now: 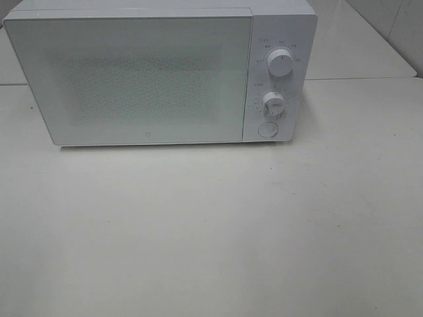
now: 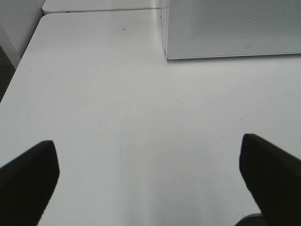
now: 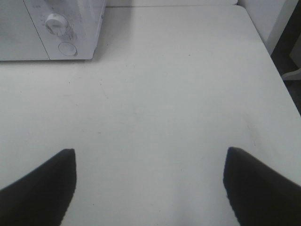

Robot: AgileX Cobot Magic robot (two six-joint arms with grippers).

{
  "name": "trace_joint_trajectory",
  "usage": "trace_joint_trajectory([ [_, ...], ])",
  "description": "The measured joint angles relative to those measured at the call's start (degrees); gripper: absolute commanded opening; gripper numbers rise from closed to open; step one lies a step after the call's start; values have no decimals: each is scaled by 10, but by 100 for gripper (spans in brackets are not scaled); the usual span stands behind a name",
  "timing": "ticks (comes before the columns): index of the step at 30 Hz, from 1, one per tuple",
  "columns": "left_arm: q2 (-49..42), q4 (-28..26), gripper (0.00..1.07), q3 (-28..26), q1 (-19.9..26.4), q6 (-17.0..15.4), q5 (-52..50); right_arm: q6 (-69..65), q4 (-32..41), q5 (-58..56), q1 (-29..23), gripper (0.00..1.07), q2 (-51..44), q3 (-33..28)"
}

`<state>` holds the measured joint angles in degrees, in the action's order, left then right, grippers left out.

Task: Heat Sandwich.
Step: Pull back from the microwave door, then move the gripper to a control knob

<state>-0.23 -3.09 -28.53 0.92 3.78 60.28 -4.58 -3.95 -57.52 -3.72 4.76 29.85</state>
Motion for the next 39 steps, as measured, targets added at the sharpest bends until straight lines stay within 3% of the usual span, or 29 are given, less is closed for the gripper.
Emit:
trace_joint_trajectory([
  [12,0,0,101,0,0,0,0,0,2,37,0,78,107,2],
  [39,0,0,101,0,0,0,0,0,2,313,0,77,343,2],
])
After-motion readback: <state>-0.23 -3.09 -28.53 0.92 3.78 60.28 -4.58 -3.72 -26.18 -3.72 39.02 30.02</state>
